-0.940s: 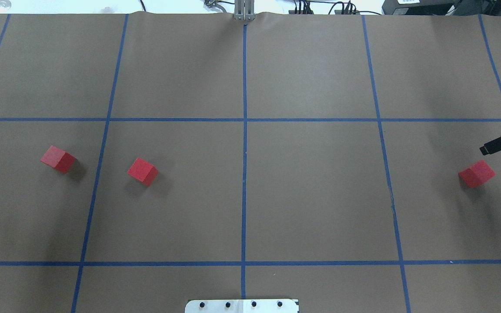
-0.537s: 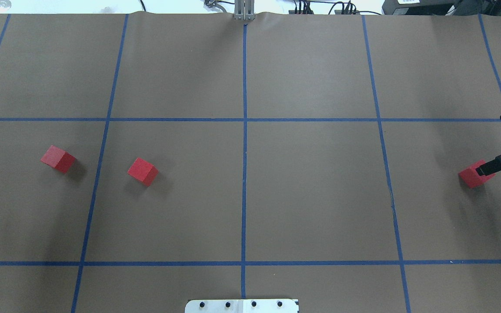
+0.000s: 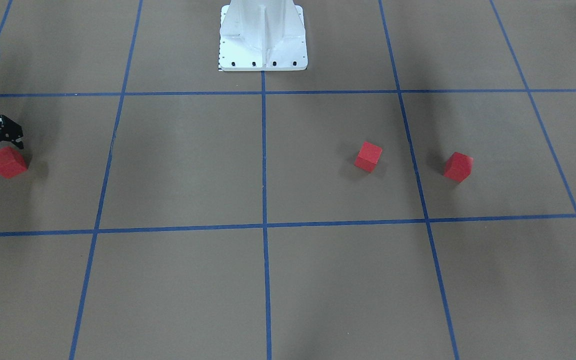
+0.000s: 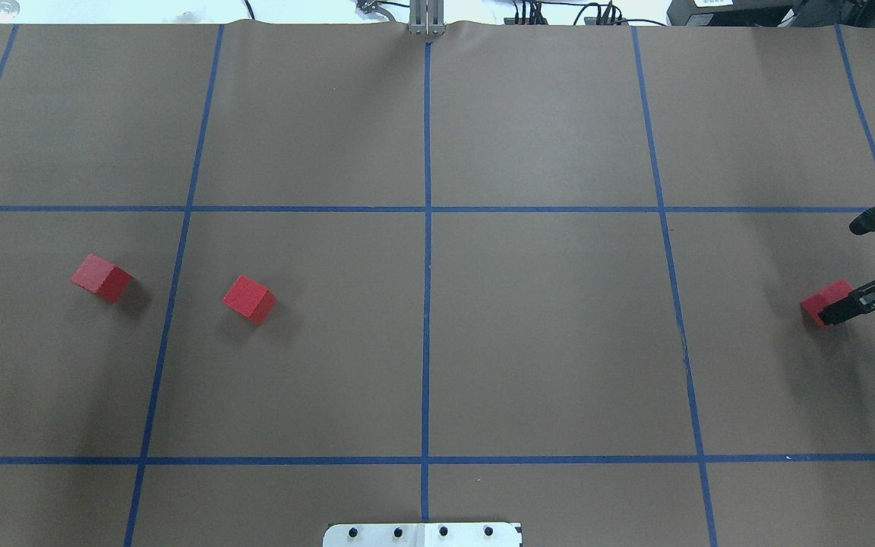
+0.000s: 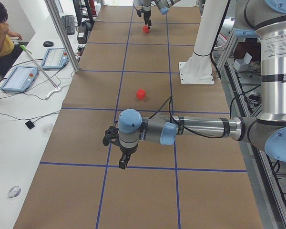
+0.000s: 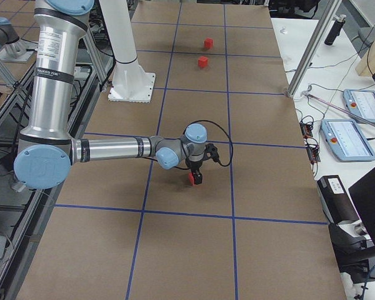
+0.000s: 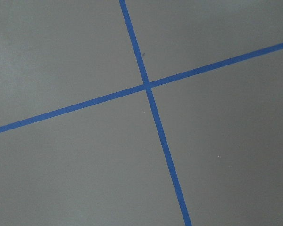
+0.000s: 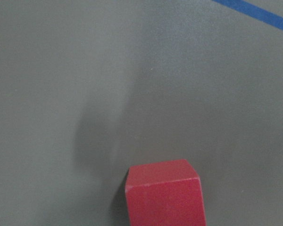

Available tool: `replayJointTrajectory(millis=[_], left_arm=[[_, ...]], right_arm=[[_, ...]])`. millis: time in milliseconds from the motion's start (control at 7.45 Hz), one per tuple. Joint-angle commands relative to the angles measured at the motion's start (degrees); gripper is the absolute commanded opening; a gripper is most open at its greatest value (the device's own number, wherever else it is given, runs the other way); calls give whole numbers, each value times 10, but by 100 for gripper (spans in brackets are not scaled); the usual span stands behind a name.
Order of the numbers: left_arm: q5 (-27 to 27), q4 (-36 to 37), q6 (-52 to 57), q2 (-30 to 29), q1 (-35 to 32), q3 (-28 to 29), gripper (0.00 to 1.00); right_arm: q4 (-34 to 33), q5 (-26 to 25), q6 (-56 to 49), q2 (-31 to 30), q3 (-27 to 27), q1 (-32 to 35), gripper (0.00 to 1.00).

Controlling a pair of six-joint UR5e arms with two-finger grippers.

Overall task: Form red blocks into L shape at center
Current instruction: 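Lower the right gripper onto the lone red cube and close it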

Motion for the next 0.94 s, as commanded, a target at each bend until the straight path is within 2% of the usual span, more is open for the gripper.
replayJointTrajectory(millis=[0,134,403,537,805], left_arm=[[0,0,0,0,0,0,100],[0,0,0,0,0,0,100],[-1,0,0,-1,0,-1,100],[-1,0,0,-1,0,-1,100],[-1,0,0,-1,0,-1,100]], right_arm=[[0,-7,-3,25,-27,-4,83],[0,-7,-3,37,-38,-4,66],[0,-6,-1,37,-35,-2,7],[-1,-3,1,37,-24,-1,0],[-9,-1,47,44,21,-2,0]])
